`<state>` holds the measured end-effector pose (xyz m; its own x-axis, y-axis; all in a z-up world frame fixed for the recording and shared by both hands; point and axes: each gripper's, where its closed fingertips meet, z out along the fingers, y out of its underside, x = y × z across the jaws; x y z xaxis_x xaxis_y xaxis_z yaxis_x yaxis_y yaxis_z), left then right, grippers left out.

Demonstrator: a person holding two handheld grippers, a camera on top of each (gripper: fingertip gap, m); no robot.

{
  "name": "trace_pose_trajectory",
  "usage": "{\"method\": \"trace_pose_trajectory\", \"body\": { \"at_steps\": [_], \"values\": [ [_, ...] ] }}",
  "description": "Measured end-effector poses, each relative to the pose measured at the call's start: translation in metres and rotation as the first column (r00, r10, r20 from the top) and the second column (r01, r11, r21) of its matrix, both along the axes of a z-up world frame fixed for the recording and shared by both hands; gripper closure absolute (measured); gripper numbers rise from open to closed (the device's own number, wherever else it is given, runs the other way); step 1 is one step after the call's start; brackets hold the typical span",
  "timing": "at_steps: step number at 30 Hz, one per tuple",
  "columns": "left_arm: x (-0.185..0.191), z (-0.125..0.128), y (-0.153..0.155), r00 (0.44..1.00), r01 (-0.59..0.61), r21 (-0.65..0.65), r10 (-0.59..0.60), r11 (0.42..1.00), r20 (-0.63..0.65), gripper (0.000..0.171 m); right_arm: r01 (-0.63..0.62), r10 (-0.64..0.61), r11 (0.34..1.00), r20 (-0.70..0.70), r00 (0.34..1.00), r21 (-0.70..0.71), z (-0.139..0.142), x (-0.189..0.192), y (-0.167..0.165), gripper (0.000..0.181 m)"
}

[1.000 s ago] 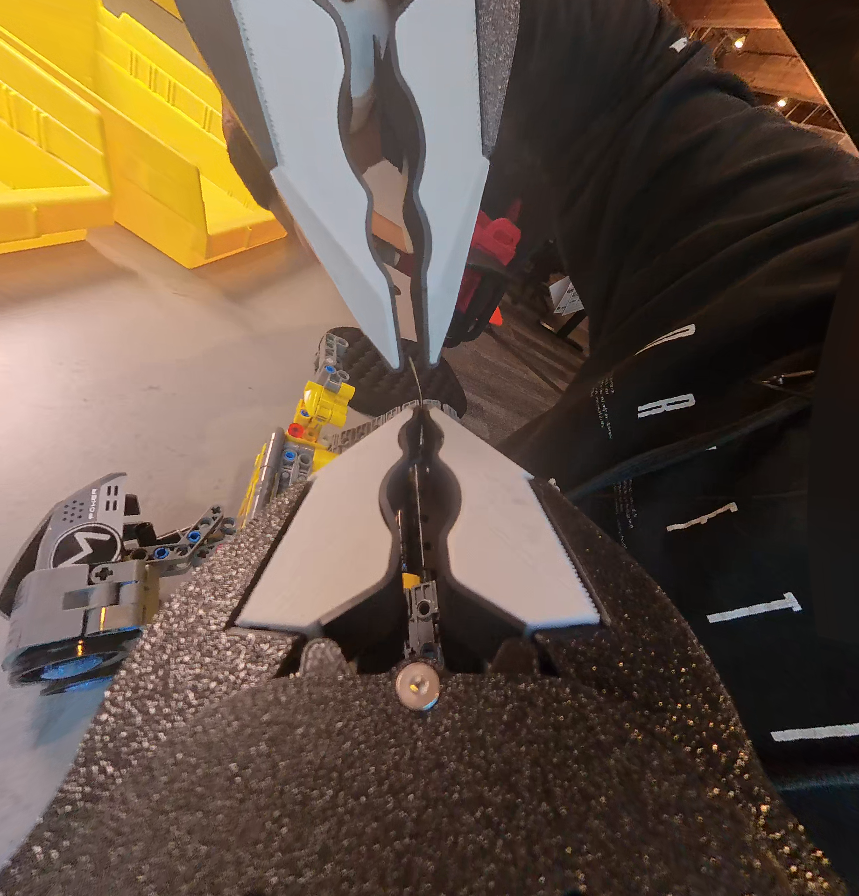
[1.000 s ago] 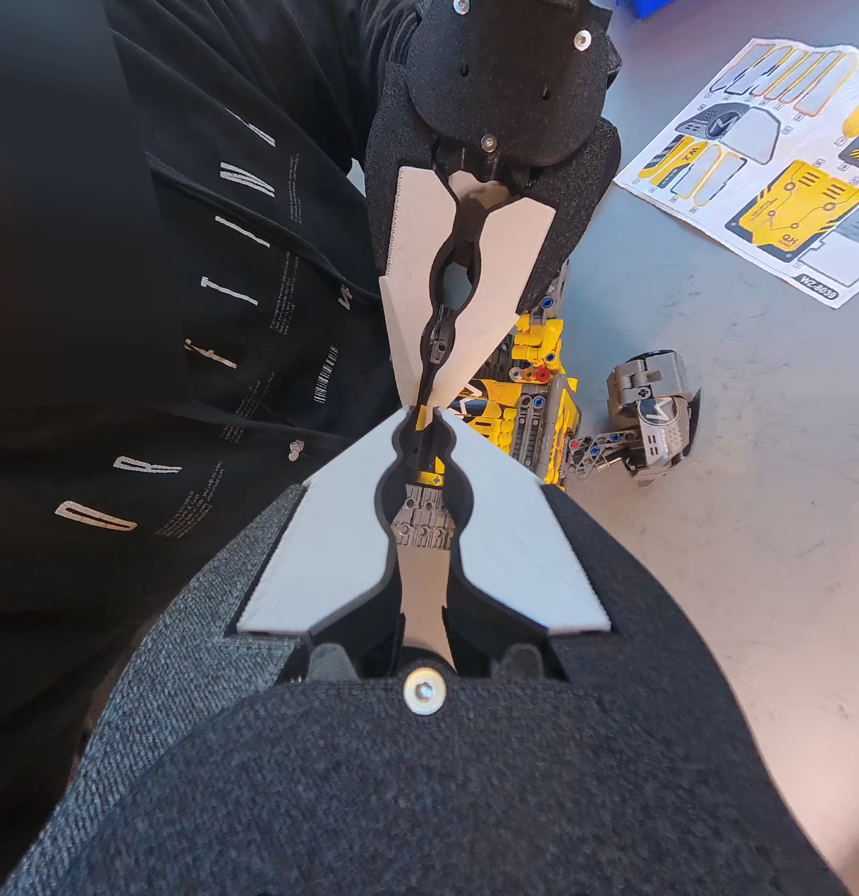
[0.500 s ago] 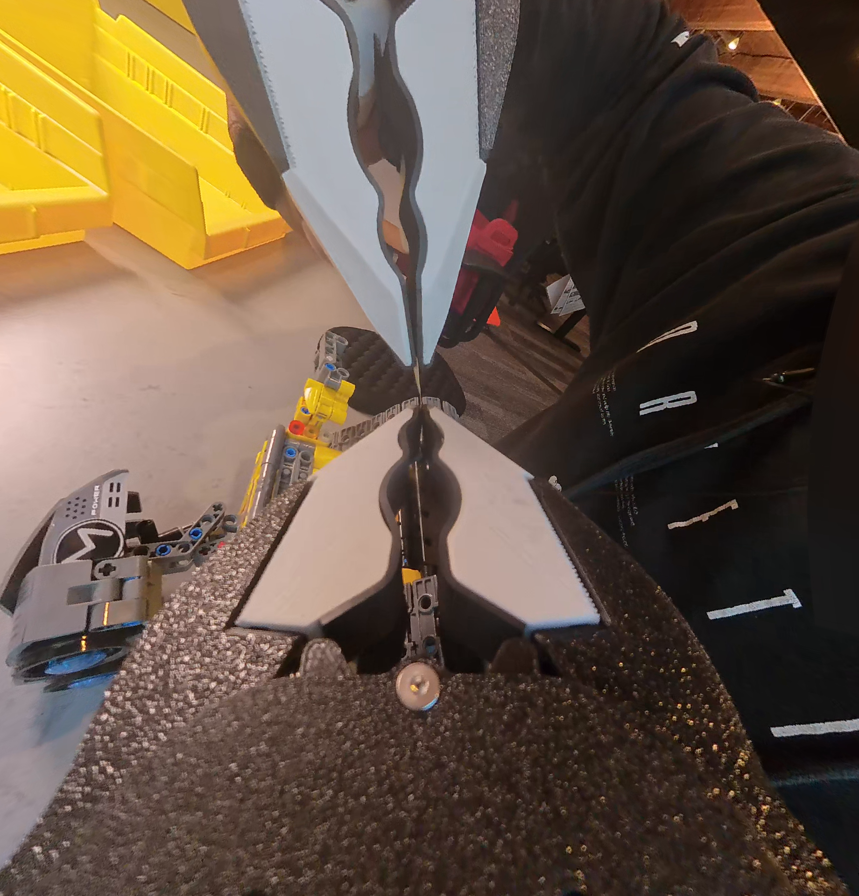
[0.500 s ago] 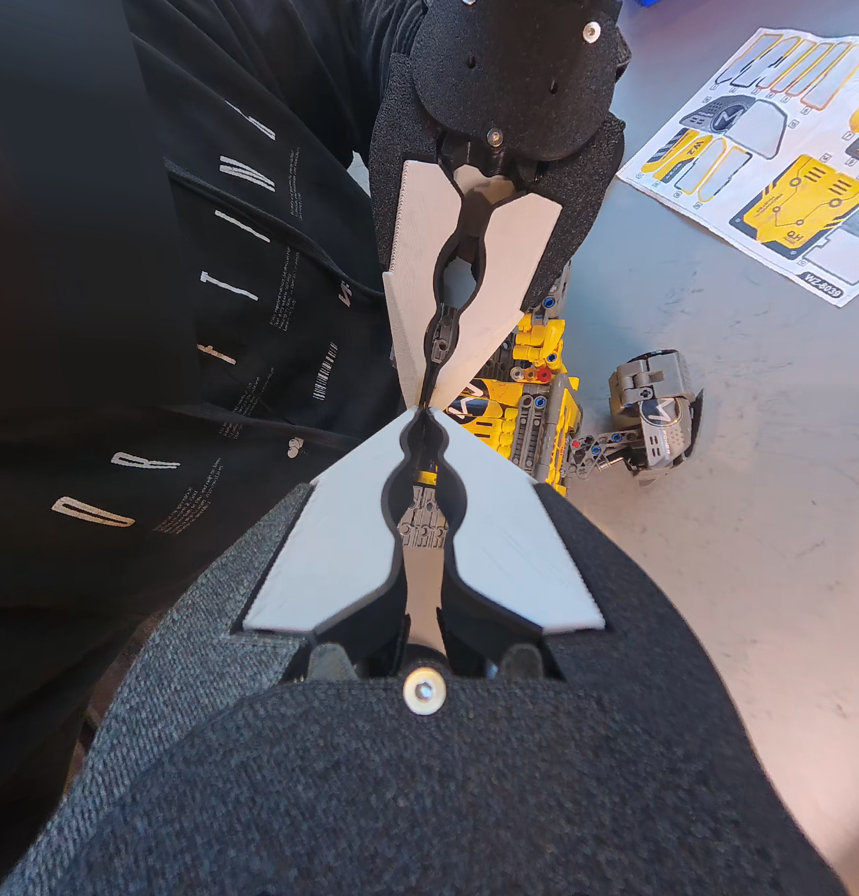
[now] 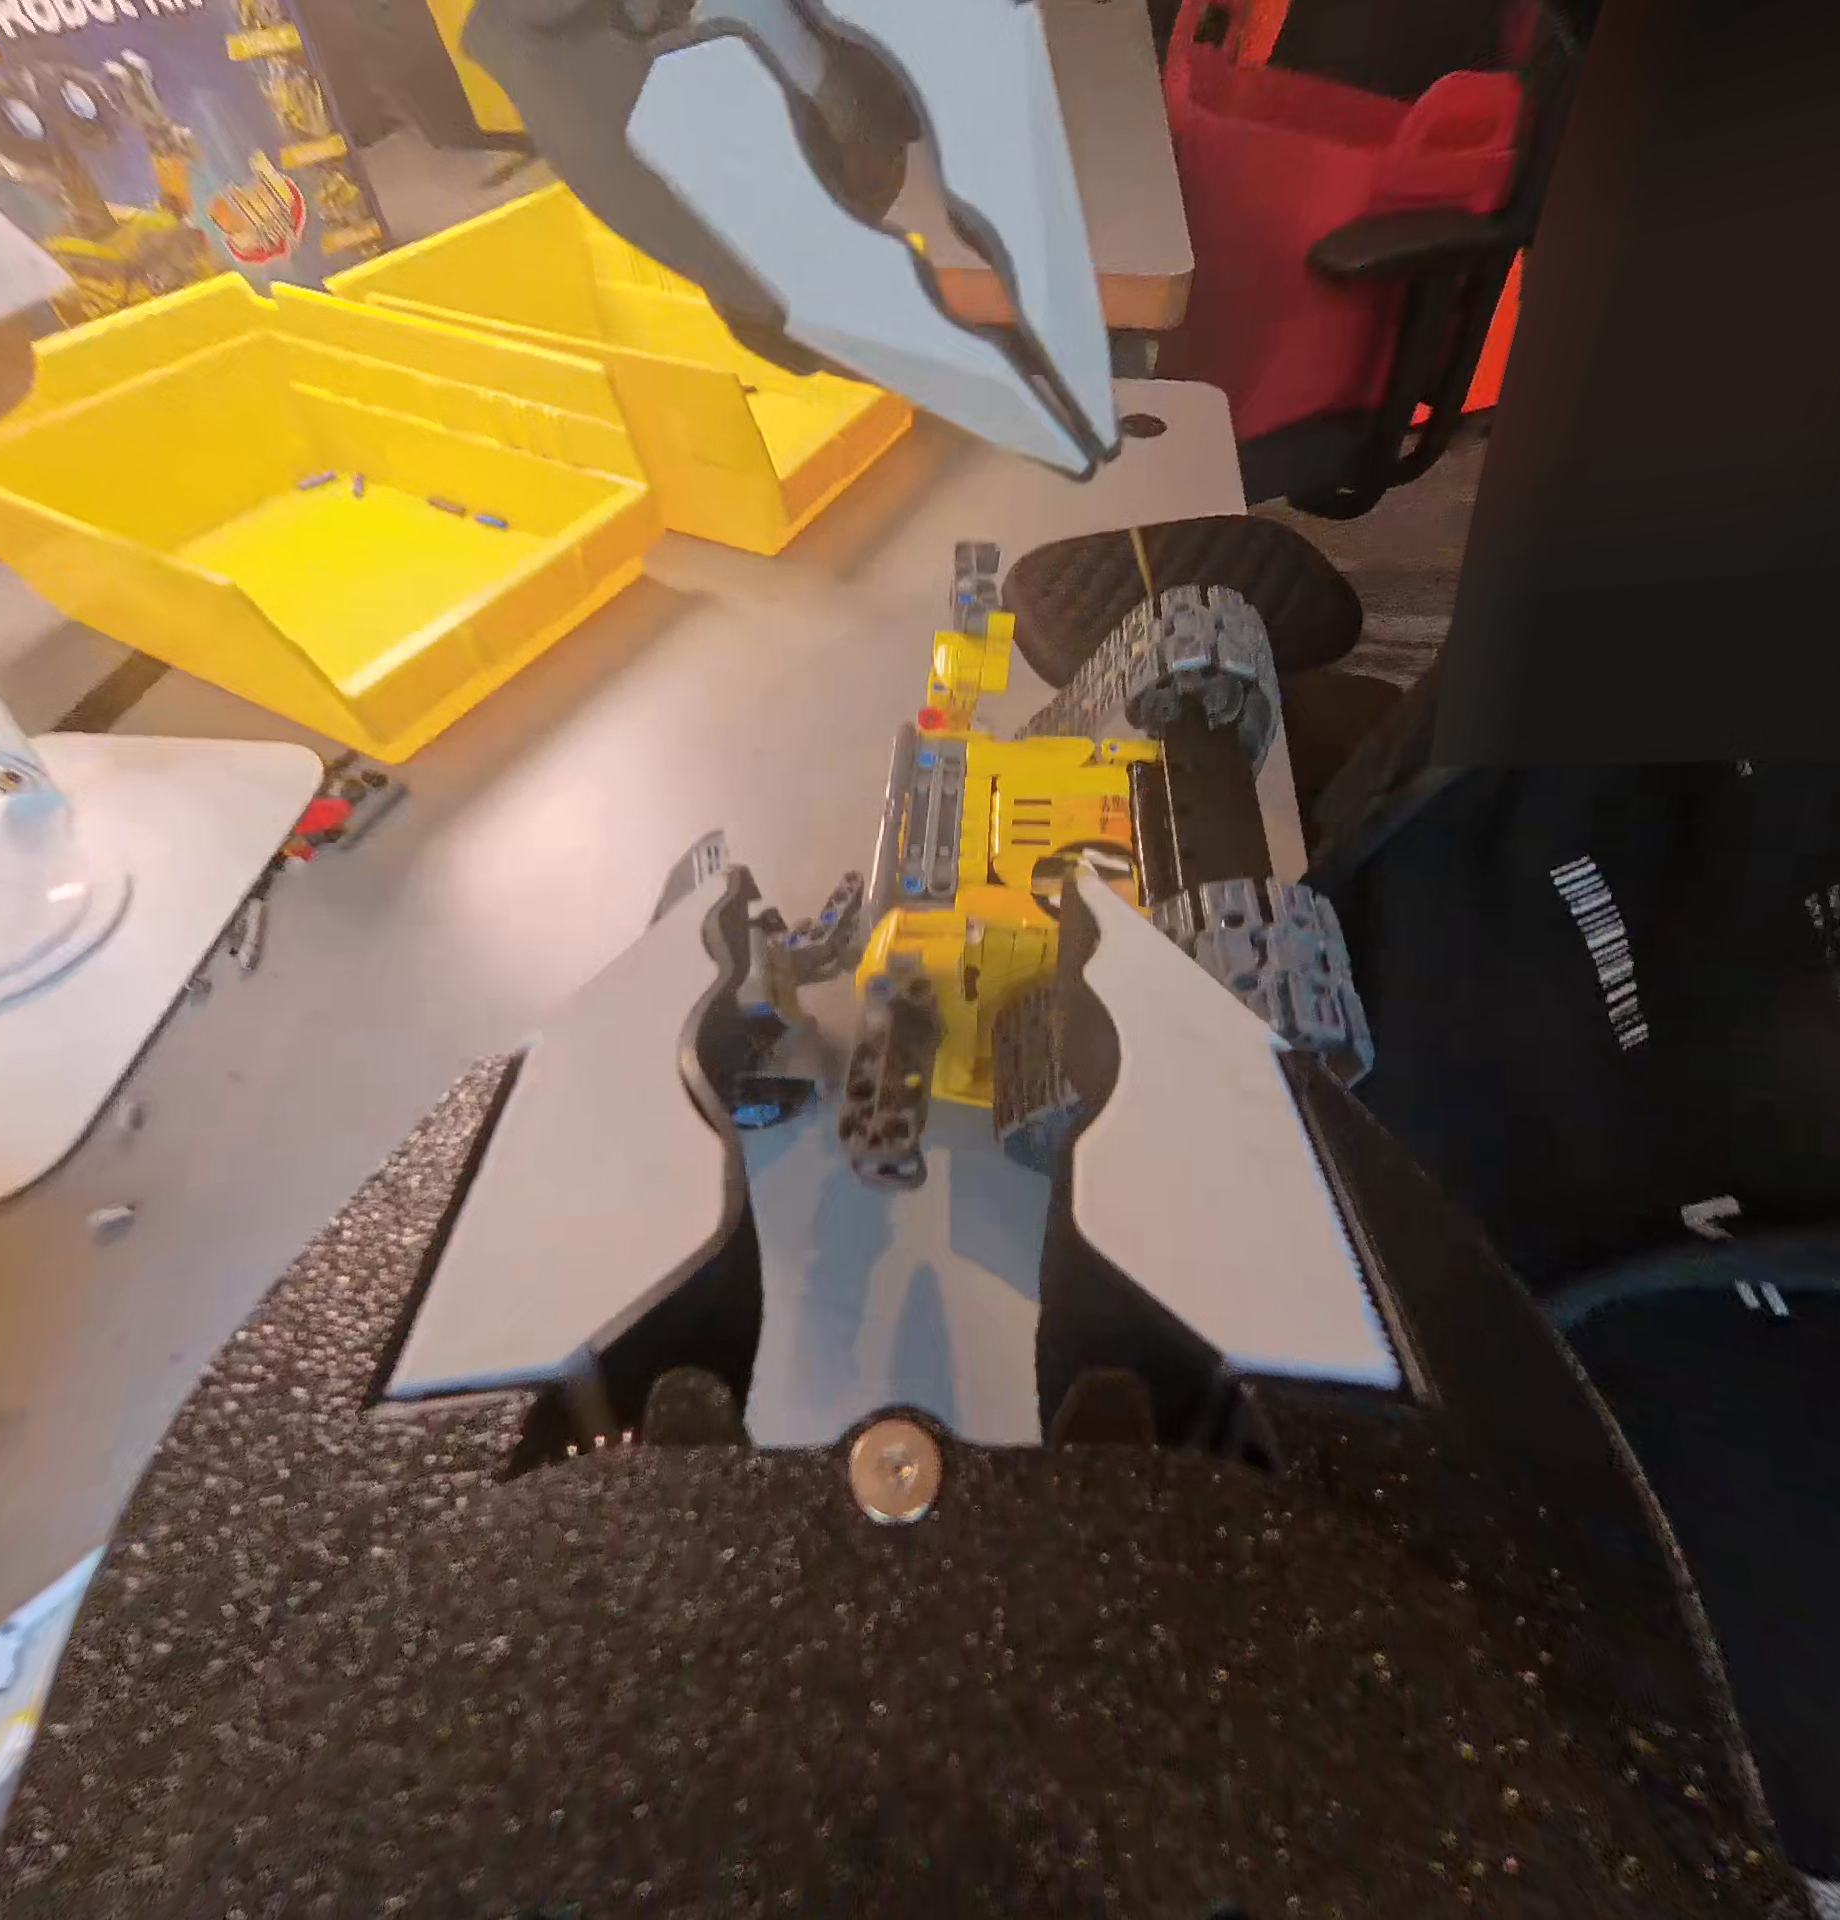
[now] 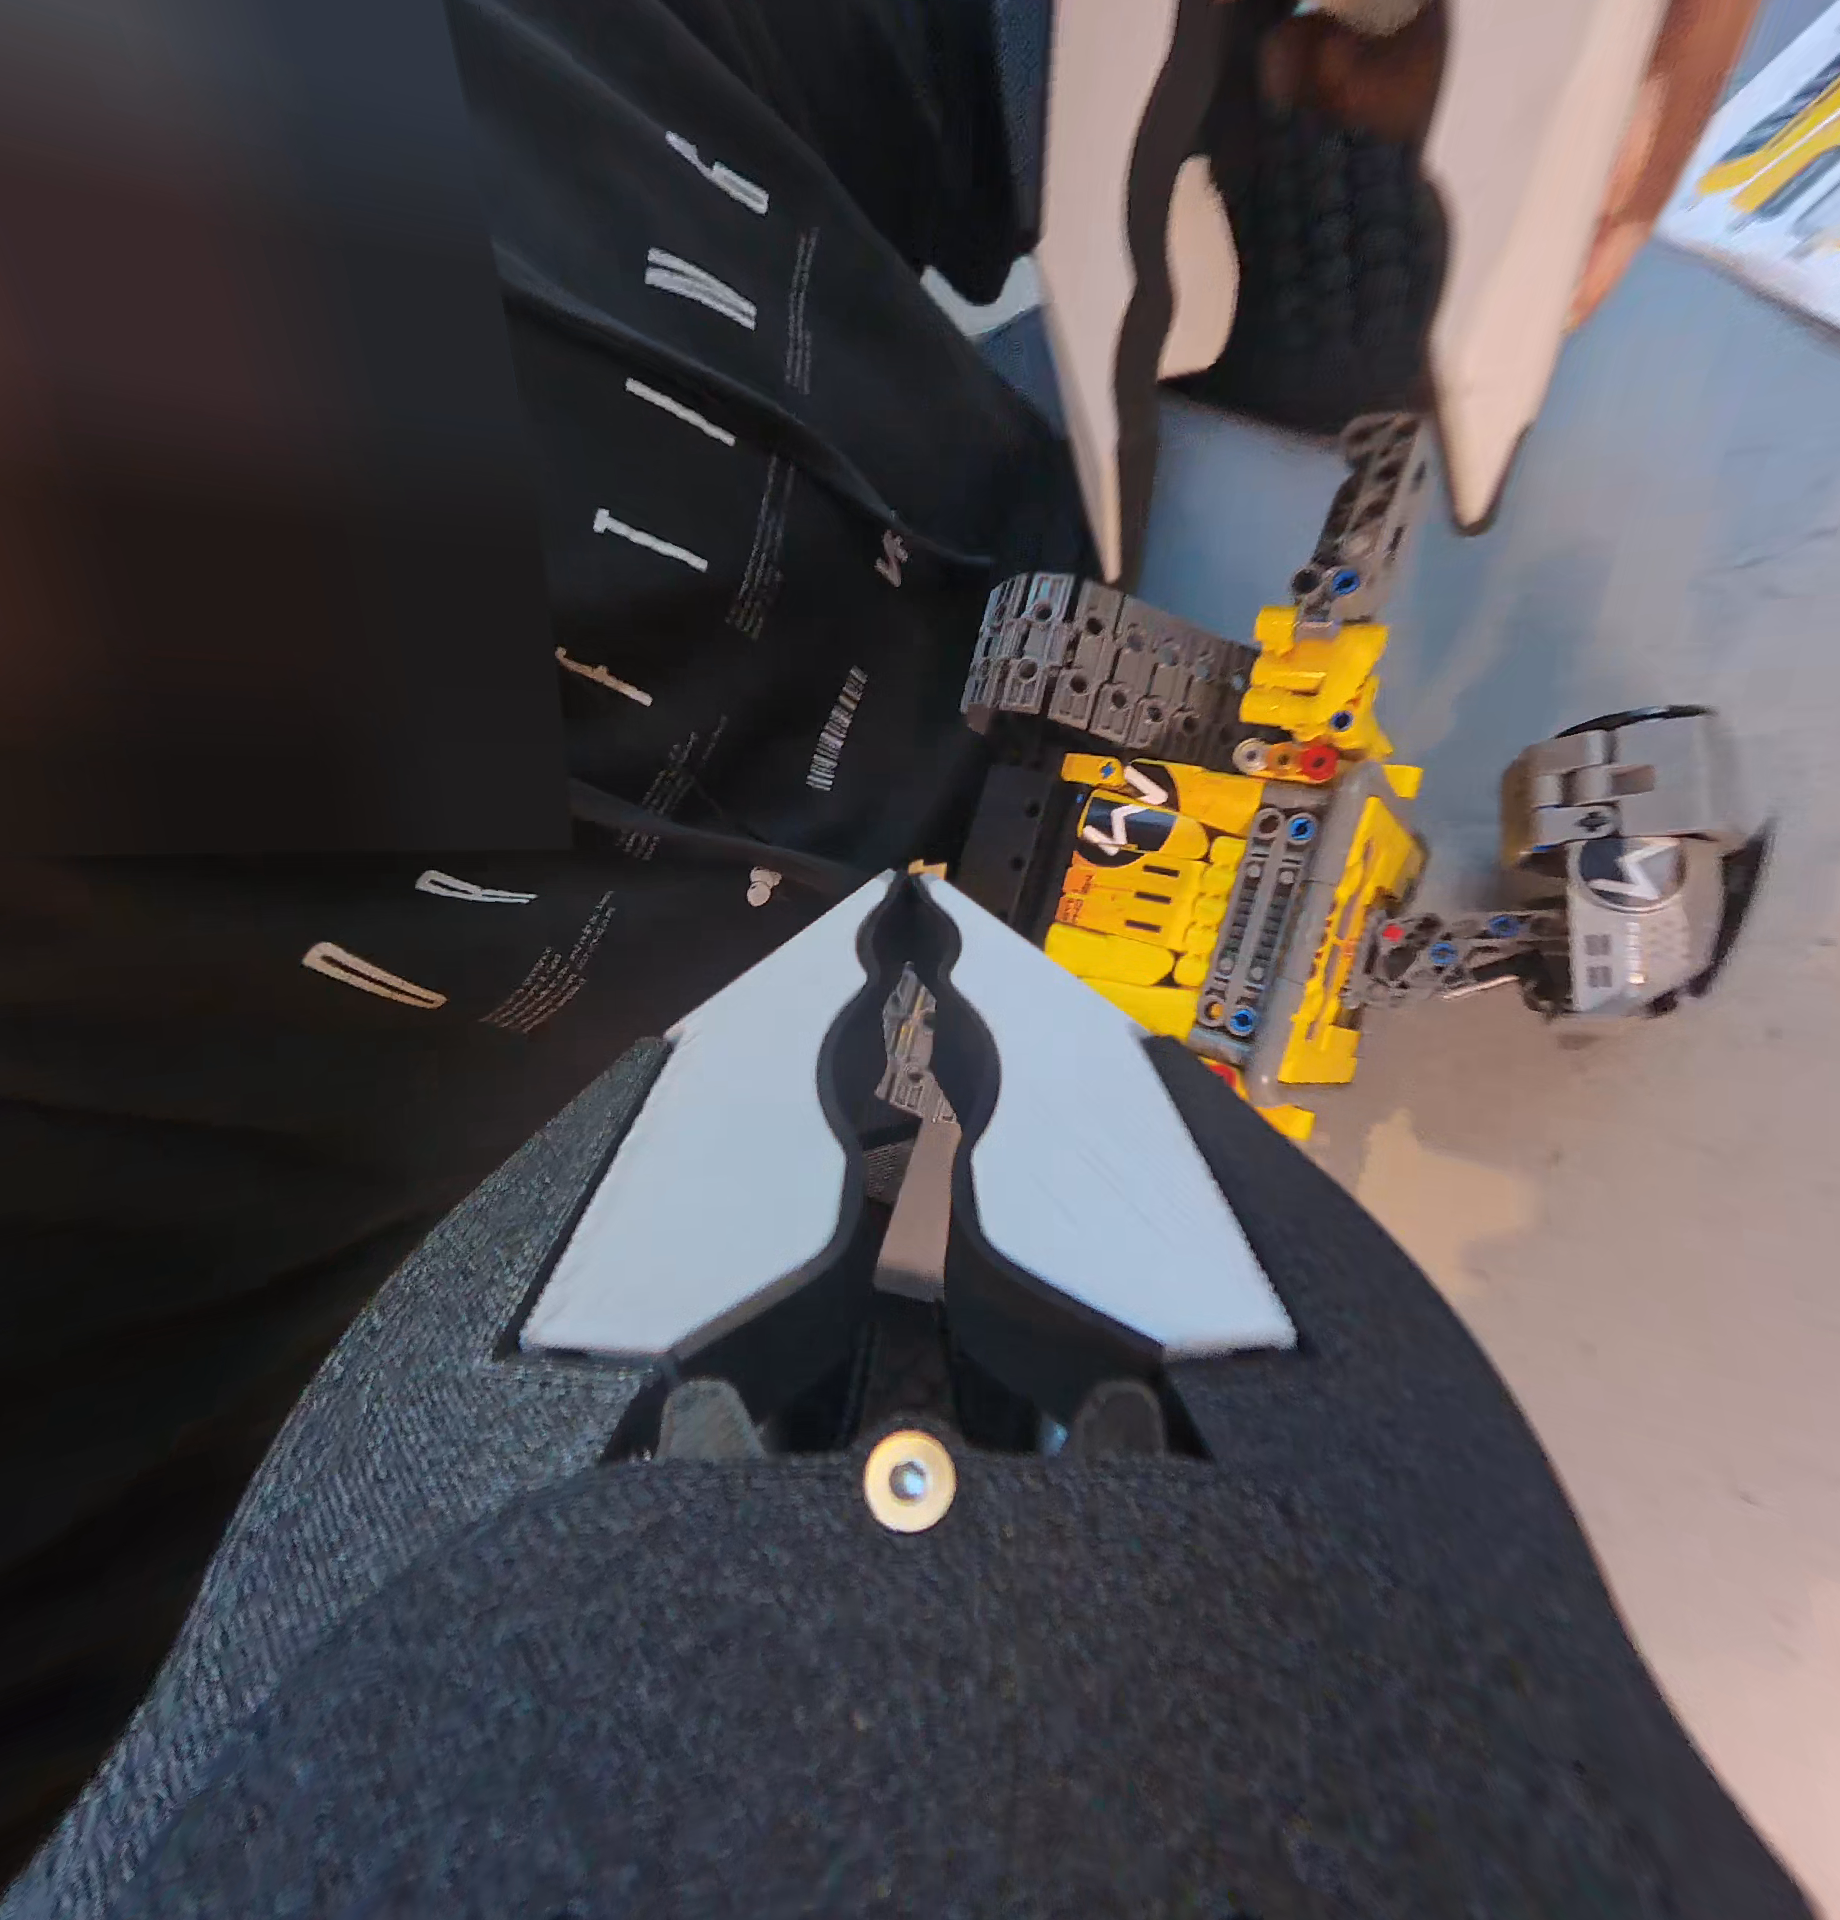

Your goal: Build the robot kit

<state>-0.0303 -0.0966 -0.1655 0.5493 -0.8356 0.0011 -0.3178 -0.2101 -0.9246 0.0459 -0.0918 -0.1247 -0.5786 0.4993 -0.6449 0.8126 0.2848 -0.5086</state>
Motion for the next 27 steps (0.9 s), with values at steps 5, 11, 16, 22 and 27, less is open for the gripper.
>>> {"method": "trace_pose_trajectory", "body": {
  "at_steps": [5,11,16,22,27],
  "values": [
    [-0.009,-0.041,-0.007,0.998,0.043,-0.009,-0.043,0.999,-0.04,0.118,-0.003,0.007,0.999,0.102,0.995,-0.041,-0.032,0.006,-0.006,0.181],
    [-0.003,-0.054,-0.002,0.997,0.047,0.033,-0.045,0.998,-0.07,0.151,-0.001,0.009,0.999,0.163,0.987,-0.05,-0.051,0.005,-0.008,0.181],
    [-0.003,-0.054,-0.003,0.998,0.049,0.031,-0.047,0.998,-0.047,0.156,-0.003,0.013,0.999,0.186,0.982,-0.052,-0.057,0.003,-0.007,0.181],
    [-0.002,-0.054,-0.003,0.998,0.053,0.029,-0.052,0.998,-0.036,0.157,-0.014,0.019,1.0,0.194,0.981,-0.028,-0.06,0.002,-0.004,0.181],
    [-0.002,-0.054,-0.004,0.998,0.054,0.03,-0.053,0.998,-0.032,0.157,-0.022,0.023,1.0,0.202,0.979,-0.003,-0.062,0.003,-0.003,0.181]
  ]
}}
